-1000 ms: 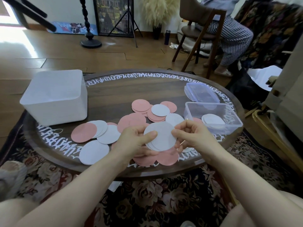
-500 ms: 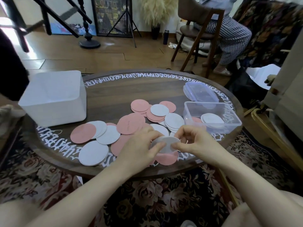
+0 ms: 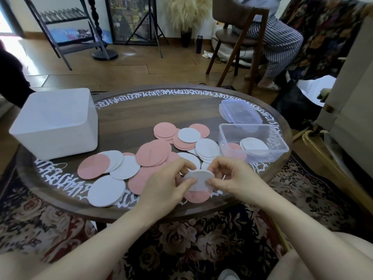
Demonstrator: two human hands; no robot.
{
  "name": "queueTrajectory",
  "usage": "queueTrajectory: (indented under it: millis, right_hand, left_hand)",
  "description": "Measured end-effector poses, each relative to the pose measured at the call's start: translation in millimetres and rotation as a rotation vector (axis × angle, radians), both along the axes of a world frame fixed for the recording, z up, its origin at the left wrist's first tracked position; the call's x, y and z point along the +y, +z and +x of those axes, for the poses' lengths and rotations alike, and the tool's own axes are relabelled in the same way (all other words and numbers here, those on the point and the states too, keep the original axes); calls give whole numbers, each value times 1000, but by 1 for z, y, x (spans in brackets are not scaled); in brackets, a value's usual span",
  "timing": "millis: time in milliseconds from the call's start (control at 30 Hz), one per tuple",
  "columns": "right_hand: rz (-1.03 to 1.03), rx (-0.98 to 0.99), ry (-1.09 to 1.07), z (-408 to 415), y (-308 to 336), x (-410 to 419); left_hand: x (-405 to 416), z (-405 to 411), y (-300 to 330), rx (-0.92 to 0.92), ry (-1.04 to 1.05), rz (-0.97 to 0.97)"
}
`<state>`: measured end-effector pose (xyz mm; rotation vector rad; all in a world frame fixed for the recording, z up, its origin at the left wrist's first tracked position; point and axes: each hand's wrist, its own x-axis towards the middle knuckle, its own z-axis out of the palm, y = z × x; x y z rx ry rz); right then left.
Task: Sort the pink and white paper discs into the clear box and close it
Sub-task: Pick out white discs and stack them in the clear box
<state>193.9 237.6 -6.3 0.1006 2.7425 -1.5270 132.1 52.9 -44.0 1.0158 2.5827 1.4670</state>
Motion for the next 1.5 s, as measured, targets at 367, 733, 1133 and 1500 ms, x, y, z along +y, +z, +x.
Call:
queueTrajectory:
  millis: [367, 733, 1133, 1500]
  right_hand:
    - [-33, -34, -47, 1, 1, 10]
    - [-249, 67, -317, -3, 41, 63]
    - [253, 90, -567, -38, 17, 155]
    - [815, -120, -411, -45, 25, 143]
  left_hand:
    - [8, -1, 0, -56, 42, 77]
    - [59, -23, 42, -287, -108, 216]
    - [105, -57, 4, 402, -287, -138]
    - [112, -68, 4, 363, -268, 8]
